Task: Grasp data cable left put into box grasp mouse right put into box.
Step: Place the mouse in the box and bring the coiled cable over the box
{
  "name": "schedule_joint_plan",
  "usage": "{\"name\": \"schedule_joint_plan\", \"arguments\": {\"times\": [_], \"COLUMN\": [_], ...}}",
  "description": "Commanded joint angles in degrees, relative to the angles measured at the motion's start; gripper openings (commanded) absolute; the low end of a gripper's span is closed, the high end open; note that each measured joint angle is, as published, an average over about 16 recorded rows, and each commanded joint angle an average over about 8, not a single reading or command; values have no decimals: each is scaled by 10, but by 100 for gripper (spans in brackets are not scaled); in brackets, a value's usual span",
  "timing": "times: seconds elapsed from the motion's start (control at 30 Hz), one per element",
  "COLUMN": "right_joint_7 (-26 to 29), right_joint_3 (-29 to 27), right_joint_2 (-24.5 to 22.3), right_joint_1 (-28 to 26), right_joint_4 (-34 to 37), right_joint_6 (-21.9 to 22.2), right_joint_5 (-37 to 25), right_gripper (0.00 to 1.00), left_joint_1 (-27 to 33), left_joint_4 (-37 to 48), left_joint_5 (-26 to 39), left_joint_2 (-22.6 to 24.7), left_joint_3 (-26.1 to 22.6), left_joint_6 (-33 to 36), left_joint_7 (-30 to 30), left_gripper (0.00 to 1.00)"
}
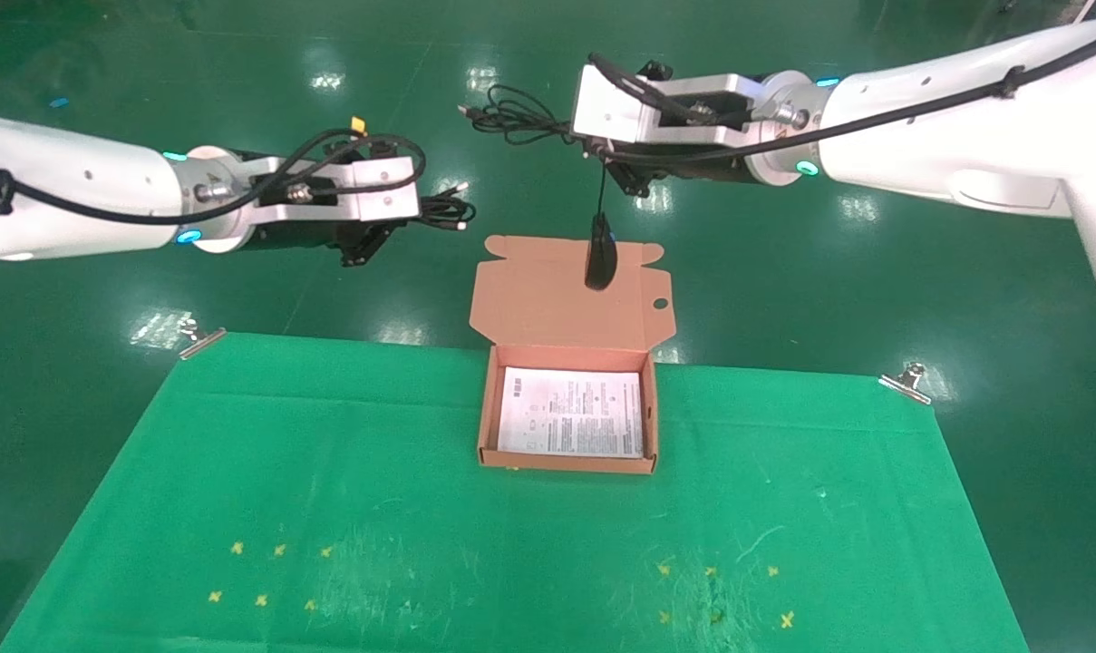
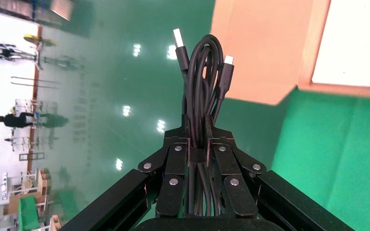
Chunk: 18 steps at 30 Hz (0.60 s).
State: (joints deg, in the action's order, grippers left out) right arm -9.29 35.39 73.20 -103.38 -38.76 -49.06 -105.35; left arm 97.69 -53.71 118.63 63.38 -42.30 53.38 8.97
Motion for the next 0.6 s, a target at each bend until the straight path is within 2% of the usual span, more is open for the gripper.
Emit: {"name": "schedule_joint_plan", "arguments": {"times": [0.03, 0.3, 0.6], "right_joint_7": [-9, -20, -39], "right_joint_3": [-1, 9, 50], "right_joint_2": [8, 28, 49], "right_joint_1": [-8, 12, 44], "right_joint_4": [14, 33, 63], "right_joint_6": [3, 8, 35], "right_joint_5": [3, 3, 37], "right_gripper": [0, 0, 0], "left_joint_1": [5, -20, -45], "left_joint_4": [1, -17, -77], "left_joint_5": [-2, 30, 93], "left_joint_2": [4, -16, -59], "left_joint_3": [3, -11, -24], "left_joint_6": [-5, 11, 59], "left_joint_7": [0, 25, 108], "left_gripper": [0, 0, 0]}}
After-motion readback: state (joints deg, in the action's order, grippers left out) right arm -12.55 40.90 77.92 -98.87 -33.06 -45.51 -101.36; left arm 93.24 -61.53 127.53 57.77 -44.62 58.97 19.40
